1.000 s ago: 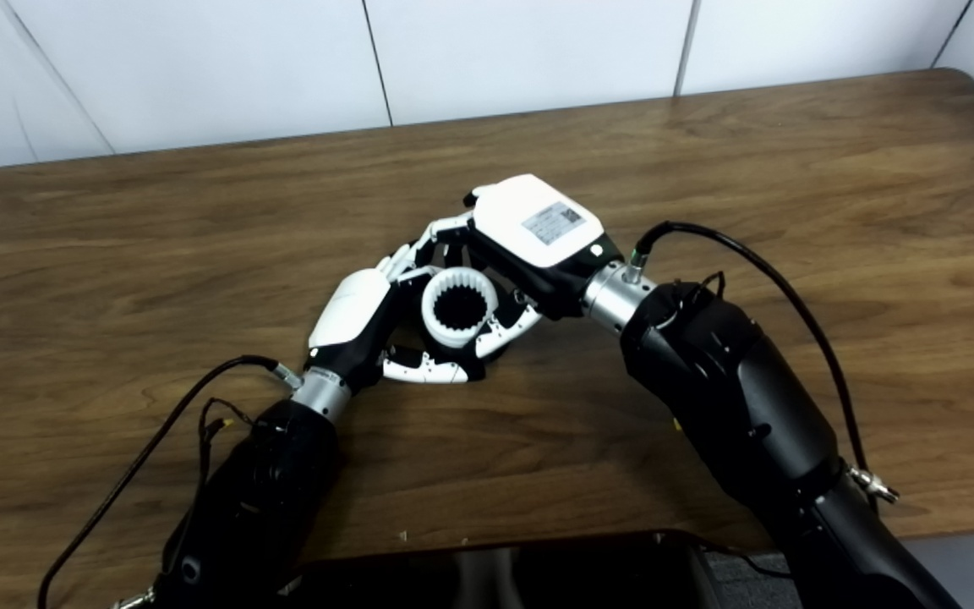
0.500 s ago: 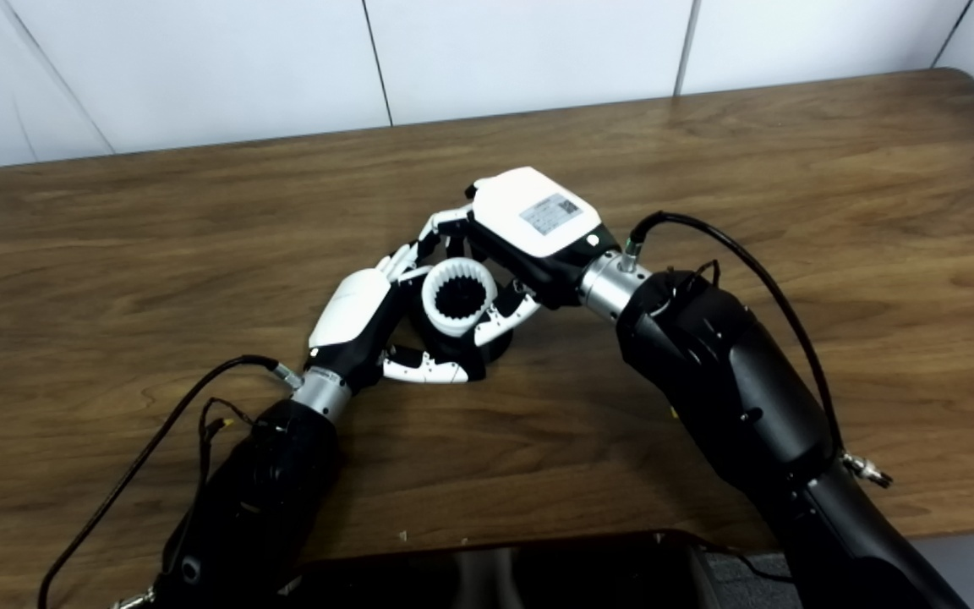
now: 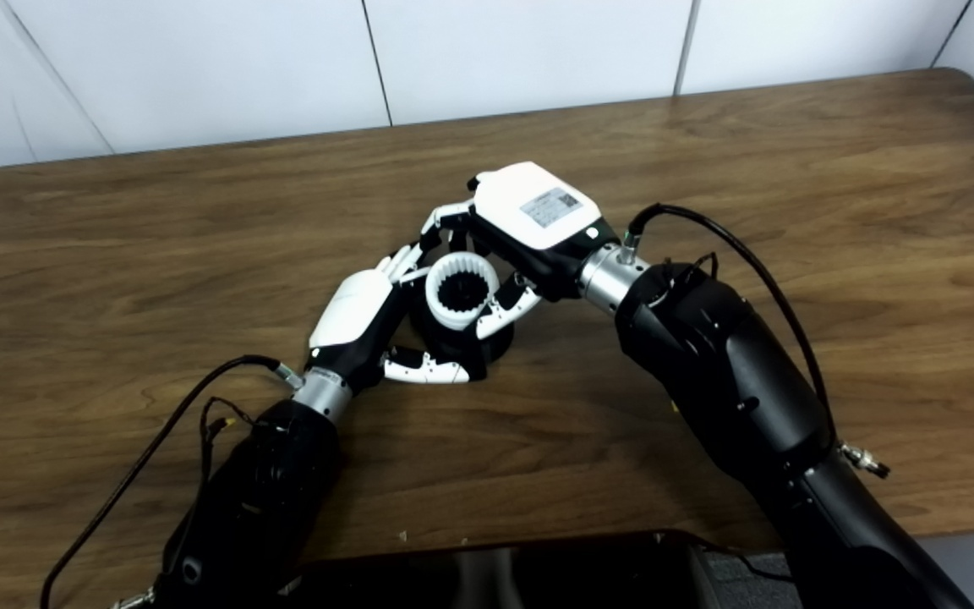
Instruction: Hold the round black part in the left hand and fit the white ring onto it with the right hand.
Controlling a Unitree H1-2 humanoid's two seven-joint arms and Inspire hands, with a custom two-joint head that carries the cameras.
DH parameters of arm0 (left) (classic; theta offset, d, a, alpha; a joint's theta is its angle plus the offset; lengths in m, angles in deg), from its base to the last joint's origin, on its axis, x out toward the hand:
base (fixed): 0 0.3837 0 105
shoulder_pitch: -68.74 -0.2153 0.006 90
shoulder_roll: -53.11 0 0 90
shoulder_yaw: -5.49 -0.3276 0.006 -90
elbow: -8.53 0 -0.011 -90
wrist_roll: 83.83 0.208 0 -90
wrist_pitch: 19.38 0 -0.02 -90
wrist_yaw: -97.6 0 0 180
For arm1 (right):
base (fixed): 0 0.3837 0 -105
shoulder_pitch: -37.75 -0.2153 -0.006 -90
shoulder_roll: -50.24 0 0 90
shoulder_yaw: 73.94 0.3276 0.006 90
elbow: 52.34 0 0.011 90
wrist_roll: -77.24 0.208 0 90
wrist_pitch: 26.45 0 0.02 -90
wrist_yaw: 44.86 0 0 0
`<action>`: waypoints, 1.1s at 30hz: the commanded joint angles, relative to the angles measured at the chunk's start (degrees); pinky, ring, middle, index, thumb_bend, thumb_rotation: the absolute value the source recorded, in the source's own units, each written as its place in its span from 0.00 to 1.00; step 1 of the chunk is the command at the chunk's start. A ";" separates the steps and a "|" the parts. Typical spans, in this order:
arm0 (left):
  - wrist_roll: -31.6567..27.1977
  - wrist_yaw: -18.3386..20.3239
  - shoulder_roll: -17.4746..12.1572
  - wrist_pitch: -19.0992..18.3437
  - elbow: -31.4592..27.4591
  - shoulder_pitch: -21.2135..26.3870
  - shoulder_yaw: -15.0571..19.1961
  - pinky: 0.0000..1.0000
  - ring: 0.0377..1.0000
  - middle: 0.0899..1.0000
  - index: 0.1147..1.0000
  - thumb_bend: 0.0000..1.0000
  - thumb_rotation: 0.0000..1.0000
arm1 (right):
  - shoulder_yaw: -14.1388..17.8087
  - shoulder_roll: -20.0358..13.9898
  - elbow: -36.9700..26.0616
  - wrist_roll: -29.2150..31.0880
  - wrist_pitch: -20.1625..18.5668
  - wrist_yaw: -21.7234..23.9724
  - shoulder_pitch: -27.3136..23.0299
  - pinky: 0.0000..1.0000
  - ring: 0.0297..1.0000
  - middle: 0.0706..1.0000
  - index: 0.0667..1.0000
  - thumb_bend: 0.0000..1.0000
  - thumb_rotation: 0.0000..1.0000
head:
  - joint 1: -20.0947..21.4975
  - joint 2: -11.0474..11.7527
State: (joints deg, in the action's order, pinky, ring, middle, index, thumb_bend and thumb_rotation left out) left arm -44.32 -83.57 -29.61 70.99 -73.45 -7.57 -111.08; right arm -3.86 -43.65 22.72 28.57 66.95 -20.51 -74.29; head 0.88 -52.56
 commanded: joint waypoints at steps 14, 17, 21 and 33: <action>-0.02 2.75 0.77 -0.47 0.59 -0.77 -1.50 0.98 1.00 1.00 0.68 1.00 0.41 | 0.29 -2.12 -3.00 -2.03 -0.81 4.53 -1.85 0.86 0.72 0.75 0.76 0.82 0.38 | 0.08 -0.31; -0.14 2.56 0.81 -0.22 0.78 -0.76 -1.46 0.98 1.00 1.00 0.67 1.00 0.40 | 0.59 -2.08 -3.20 -2.05 -0.86 5.03 -1.76 0.85 0.75 0.79 0.78 0.86 0.38 | 0.08 -0.31; 0.06 2.58 0.75 -0.31 0.75 -0.69 -1.62 0.98 1.00 1.00 0.67 1.00 0.41 | 0.74 -2.13 -3.41 -2.18 -0.76 5.14 -1.64 0.84 0.75 0.80 0.79 0.88 0.38 | 0.09 -0.35; 0.14 2.74 0.81 -0.80 0.42 -0.87 -1.65 0.98 1.00 1.00 0.68 1.00 0.41 | 3.56 -1.03 -3.32 0.77 -3.28 4.46 -0.95 0.87 0.81 0.83 0.82 0.88 0.40 | 0.49 0.46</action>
State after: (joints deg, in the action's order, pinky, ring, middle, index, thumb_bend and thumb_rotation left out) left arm -44.51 -83.61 -29.55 70.73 -73.54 -7.60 -111.06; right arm -2.23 -45.15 21.45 27.58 64.71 -14.09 -73.82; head 1.32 -52.03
